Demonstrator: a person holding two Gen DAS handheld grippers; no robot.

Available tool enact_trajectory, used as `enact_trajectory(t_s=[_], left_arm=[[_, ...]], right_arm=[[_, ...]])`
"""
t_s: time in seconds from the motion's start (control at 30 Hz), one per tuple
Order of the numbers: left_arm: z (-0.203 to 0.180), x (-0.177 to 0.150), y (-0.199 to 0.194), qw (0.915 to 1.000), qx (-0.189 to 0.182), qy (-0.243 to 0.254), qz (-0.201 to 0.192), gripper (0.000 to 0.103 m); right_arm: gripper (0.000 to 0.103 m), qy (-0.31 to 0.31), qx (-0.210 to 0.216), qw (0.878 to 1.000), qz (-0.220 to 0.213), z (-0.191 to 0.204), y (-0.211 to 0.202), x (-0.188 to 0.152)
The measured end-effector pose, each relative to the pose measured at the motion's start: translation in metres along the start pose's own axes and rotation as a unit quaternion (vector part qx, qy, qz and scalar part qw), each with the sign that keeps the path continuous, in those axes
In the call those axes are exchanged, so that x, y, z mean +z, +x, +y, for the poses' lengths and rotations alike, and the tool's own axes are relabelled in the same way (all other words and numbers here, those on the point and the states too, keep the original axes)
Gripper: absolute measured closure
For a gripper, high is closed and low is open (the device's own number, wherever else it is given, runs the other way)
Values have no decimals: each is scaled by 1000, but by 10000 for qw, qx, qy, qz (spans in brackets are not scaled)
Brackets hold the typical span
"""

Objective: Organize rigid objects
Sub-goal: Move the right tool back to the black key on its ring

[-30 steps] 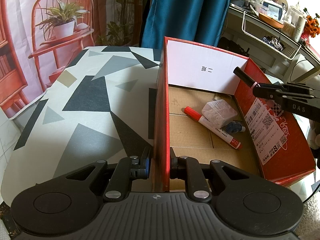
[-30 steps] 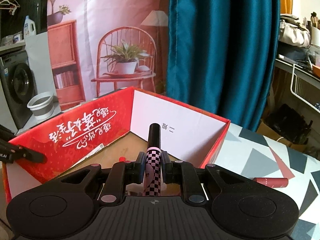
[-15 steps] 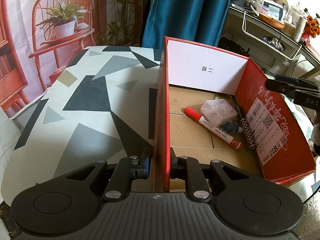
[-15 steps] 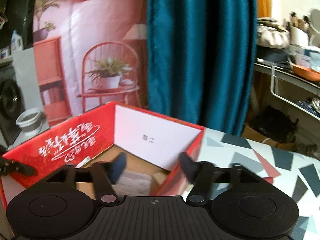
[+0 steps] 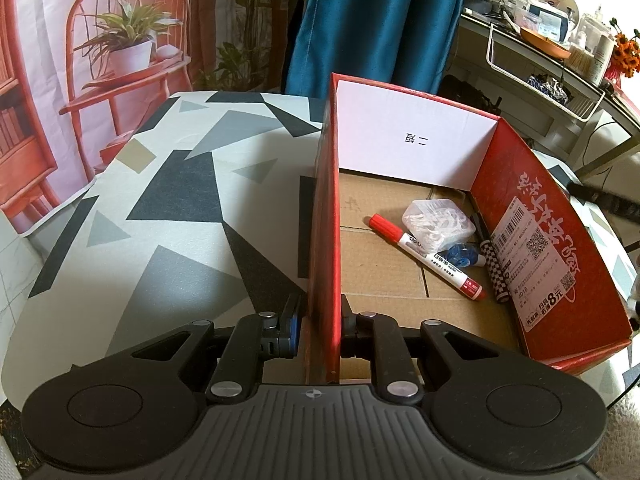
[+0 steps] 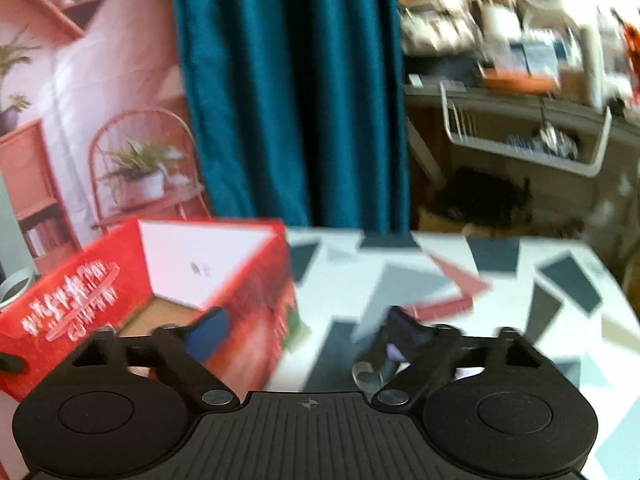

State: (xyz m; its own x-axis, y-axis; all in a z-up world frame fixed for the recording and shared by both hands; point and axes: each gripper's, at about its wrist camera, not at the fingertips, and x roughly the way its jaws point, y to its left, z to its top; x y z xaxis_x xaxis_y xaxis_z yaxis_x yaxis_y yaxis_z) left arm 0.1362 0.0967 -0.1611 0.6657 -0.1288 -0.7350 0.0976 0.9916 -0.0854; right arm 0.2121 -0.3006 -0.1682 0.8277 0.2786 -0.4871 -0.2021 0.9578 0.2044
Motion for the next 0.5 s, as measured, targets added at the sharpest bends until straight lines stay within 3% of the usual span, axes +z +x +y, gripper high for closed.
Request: enact_trajectory(t_s=[0.23, 0.5], left_arm=[[-2, -1, 0, 10000, 44, 18, -8, 83], [-3, -1, 0, 10000, 77, 51, 2, 83]], right_arm=[[58, 272, -207, 9975, 614, -21, 41, -27], [59, 517, -621, 9916, 1009, -28, 93, -30]])
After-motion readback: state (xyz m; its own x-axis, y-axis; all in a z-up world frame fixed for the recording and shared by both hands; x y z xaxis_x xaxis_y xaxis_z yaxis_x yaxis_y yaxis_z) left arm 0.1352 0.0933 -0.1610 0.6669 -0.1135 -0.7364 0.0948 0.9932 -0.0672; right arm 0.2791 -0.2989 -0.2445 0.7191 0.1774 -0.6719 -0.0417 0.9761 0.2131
